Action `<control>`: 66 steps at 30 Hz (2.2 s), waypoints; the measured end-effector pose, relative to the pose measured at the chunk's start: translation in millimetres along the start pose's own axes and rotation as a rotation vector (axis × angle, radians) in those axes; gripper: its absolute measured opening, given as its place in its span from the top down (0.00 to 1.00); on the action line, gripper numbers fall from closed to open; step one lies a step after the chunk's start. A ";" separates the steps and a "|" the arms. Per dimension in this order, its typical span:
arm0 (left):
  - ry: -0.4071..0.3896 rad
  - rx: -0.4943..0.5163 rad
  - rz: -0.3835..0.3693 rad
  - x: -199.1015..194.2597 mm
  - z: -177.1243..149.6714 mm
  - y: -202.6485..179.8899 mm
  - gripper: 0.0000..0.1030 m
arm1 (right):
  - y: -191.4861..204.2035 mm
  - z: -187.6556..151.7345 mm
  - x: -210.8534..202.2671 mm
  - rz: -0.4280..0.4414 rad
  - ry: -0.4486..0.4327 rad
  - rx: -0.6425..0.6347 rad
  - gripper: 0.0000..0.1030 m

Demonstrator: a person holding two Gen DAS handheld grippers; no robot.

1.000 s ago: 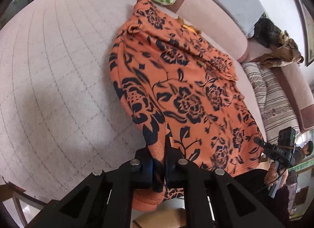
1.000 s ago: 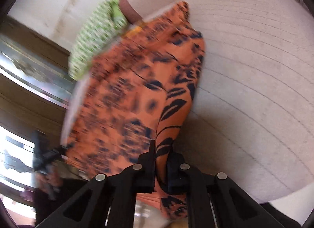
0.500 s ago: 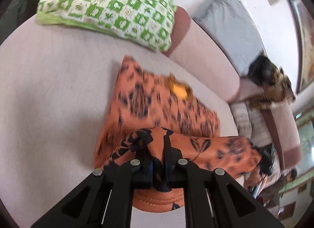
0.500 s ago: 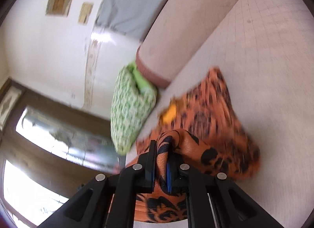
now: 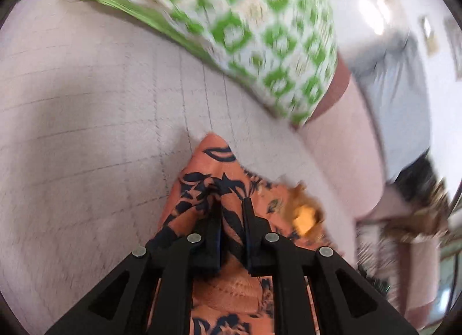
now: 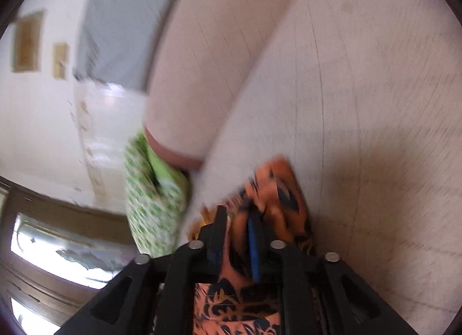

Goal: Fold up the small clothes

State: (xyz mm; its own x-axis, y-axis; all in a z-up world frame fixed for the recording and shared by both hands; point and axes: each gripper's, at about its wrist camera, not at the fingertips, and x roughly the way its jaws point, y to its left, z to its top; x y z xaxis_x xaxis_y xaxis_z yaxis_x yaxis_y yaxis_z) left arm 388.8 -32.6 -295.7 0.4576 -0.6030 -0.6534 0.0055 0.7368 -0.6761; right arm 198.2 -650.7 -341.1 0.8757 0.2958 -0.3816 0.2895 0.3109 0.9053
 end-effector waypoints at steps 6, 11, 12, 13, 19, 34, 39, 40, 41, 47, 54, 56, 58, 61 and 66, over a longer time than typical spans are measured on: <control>-0.377 0.018 0.138 -106.6 -68.7 -14.4 0.39 | 36.7 -20.3 -43.1 0.006 -0.061 -0.133 0.19; -0.217 0.139 0.217 -81.1 -128.3 -32.9 0.39 | 103.1 -96.2 13.7 -0.103 0.198 -0.453 0.47; -0.176 0.179 0.232 -69.0 -135.9 -35.6 0.39 | 111.6 -116.4 29.9 -0.126 0.257 -0.500 0.58; -0.124 0.212 0.265 -55.9 -141.6 -35.8 0.39 | 118.0 -136.9 46.7 -0.159 0.317 -0.548 0.64; -0.050 0.206 0.323 -32.0 -141.2 -23.6 0.40 | 120.5 -211.2 110.2 -0.339 0.441 -0.745 0.66; 0.016 0.086 0.160 -28.3 -105.5 -10.3 0.40 | 185.2 -91.3 186.2 -0.410 0.005 -0.689 0.64; 0.011 0.092 0.181 -25.2 -107.0 -16.4 0.40 | 171.8 -109.9 132.8 -0.352 0.108 -0.722 0.64; 0.014 0.091 0.188 -23.7 -106.9 -16.6 0.40 | 162.3 -115.1 123.8 -0.337 0.162 -0.706 0.64; 0.014 0.082 0.188 -23.8 -106.9 -15.9 0.40 | 153.6 -120.0 118.8 -0.324 0.212 -0.686 0.64; 0.003 0.059 0.205 -24.1 -107.9 -15.5 0.40 | 92.6 -111.7 116.2 -0.465 0.376 -0.574 0.64; 0.002 0.040 0.195 -23.5 -103.8 -15.7 0.40 | 141.5 -27.0 106.2 -0.666 -0.197 -0.633 0.63; -0.003 0.023 0.177 -25.9 -99.7 -13.3 0.40 | 155.0 -43.3 113.8 -0.560 -0.122 -0.659 0.63; -0.008 0.012 0.166 -27.5 -97.7 -12.1 0.40 | 165.3 -82.5 138.0 -0.476 0.060 -0.750 0.63; -0.003 0.032 0.177 -26.0 -100.1 -14.7 0.40 | 167.6 -150.5 182.7 -0.385 0.345 -0.883 0.63; 0.016 0.011 0.148 -27.4 -98.6 -12.0 0.40 | 177.0 -224.0 253.4 -0.334 0.523 -1.011 0.63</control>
State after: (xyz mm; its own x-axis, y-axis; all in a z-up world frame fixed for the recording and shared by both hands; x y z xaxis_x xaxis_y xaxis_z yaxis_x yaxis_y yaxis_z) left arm 288.6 -55.1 -303.3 0.4404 -0.4923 -0.7508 -0.0510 0.8212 -0.5683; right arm 384.8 -318.3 -319.4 0.4823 0.3247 -0.8136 -0.1682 0.9458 0.2778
